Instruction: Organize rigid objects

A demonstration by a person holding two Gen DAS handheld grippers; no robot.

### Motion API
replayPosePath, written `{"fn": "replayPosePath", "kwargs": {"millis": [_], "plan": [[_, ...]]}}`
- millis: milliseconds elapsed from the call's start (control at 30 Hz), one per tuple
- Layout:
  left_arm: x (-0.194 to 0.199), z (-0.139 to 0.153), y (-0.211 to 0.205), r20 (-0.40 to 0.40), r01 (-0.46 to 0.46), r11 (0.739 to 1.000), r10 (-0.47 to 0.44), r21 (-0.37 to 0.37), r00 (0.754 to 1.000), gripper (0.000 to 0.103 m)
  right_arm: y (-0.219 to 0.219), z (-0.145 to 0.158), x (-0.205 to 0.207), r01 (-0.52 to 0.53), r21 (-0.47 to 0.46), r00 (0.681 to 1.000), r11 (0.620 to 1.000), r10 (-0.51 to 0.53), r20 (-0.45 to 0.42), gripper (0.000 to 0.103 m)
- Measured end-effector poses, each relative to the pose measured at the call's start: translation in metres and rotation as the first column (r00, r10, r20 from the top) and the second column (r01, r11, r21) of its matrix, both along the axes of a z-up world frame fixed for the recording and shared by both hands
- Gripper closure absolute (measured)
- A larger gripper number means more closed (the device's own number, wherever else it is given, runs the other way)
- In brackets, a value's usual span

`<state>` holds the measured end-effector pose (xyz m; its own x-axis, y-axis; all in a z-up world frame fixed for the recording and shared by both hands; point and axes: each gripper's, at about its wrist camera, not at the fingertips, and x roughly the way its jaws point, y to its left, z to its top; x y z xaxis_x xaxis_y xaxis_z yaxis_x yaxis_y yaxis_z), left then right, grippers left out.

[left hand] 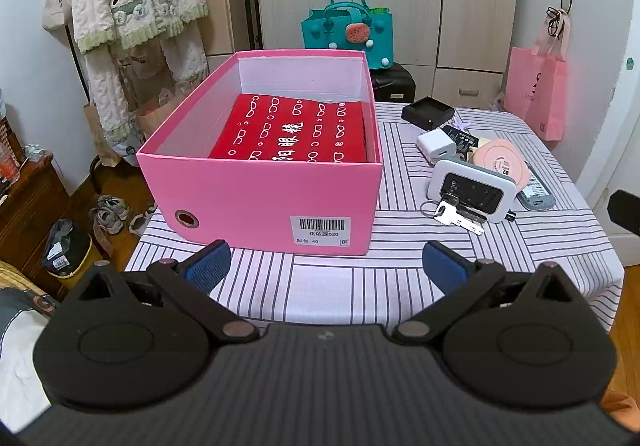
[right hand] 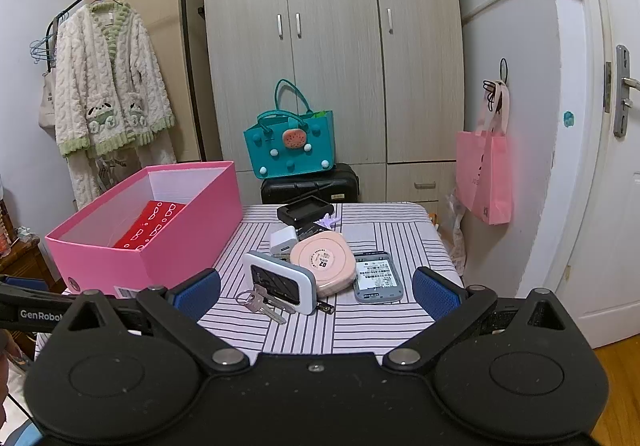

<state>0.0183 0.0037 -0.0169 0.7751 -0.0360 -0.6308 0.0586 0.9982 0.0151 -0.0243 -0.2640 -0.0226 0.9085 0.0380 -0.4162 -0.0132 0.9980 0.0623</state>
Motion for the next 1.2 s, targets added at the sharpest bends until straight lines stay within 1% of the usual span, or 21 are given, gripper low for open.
{"fn": "replayPosePath", "kwargs": {"millis": [600, 933, 1000, 1033, 1133, 1200], "plan": [[0.001, 0.0003, -0.001, 0.001, 0.005, 1.0, -0.005, -0.001, 1.0, 0.0, 0.0012, -0.0042, 0.0019, -0.015, -0.01, 1.0, 1.0, 0.015, 0.003, 0.0], [0.0019, -0.0014, -0.0013, -0.003, 0.029, 0.999, -0.029, -0.034, 1.0, 0.0, 0.0029, -0.0039, 0.0006, -0.017, -0.017, 1.0, 1.0, 0.017, 0.005, 0.0], [0.0024, -0.0018, -0.0024, -0.001, 0.035, 0.999, -0.035, -0.031, 0.999, 0.0, 0.003, -0.0041, 0.0003, -0.02, -0.019, 1.0, 1.0, 0.02, 0.008, 0.0], [0.0023, -0.0023, -0.0029, 0.001, 0.034, 0.999, -0.034, -0.025, 0.999, 0.002, 0.0034, -0.0039, 0.0002, -0.023, -0.024, 1.0, 0.999, 0.023, 0.012, 0.0], [0.0028, -0.0023, -0.0038, 0.01, 0.027, 1.0, -0.027, -0.005, 1.0, 0.003, 0.0038, -0.0034, -0.0004, -0.042, -0.046, 0.999, 0.998, 0.043, 0.03, 0.0], [0.006, 0.0003, -0.0017, 0.002, 0.035, 0.999, -0.035, -0.013, 0.999, 0.003, 0.0028, -0.0016, 0.001, -0.075, -0.07, 0.996, 0.995, 0.079, 0.044, 0.0]]}}
